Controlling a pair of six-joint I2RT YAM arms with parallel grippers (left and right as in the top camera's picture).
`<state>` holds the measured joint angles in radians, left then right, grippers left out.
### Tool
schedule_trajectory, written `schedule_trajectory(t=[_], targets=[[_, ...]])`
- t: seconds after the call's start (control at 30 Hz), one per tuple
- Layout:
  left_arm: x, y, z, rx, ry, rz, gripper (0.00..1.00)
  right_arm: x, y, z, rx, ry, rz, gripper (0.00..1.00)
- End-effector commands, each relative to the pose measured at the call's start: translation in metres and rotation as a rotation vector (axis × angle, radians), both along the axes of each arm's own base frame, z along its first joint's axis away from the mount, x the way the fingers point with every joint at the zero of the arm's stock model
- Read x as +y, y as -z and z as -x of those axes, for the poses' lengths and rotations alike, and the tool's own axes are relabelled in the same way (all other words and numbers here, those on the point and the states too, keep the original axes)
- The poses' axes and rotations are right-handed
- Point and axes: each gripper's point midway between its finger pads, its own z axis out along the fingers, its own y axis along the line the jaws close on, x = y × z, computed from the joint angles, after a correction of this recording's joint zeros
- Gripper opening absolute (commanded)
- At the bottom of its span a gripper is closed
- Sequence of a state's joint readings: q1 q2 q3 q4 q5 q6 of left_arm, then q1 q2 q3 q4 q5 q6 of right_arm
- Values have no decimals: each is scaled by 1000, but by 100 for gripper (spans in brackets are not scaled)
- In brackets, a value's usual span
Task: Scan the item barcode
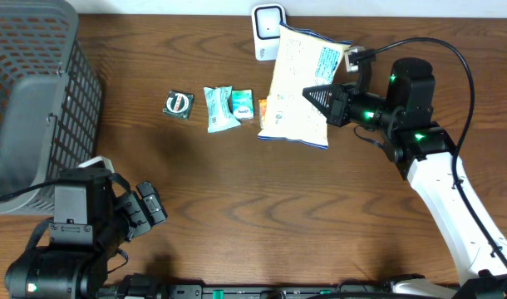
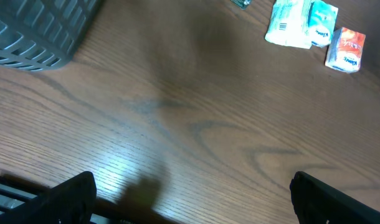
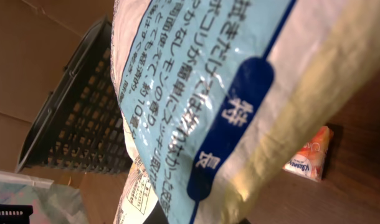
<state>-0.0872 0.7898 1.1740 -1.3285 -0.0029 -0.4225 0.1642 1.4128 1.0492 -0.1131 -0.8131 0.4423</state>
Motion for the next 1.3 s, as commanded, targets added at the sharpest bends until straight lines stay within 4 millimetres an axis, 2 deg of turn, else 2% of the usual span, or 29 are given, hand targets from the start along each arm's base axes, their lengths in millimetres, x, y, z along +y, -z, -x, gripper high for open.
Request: schedule_trajectory(t=[0.0,0.33,0.77,1.1,1.27], targets=[[1,0,0,3,-6,-2,98,4,-9,0,-32,-16,1,1],[1,0,0,3,-6,-2,98,4,-7,1,-23,-18,2,1],[1,0,0,3,-6,-2,98,23,-6,12,-68,-90,31,1],[1,0,0,3,-6,-2,98,21,0,11,-52,-77,48,1],[1,0,0,3,-6,-2,98,10,14,4,-8,2,105,1]])
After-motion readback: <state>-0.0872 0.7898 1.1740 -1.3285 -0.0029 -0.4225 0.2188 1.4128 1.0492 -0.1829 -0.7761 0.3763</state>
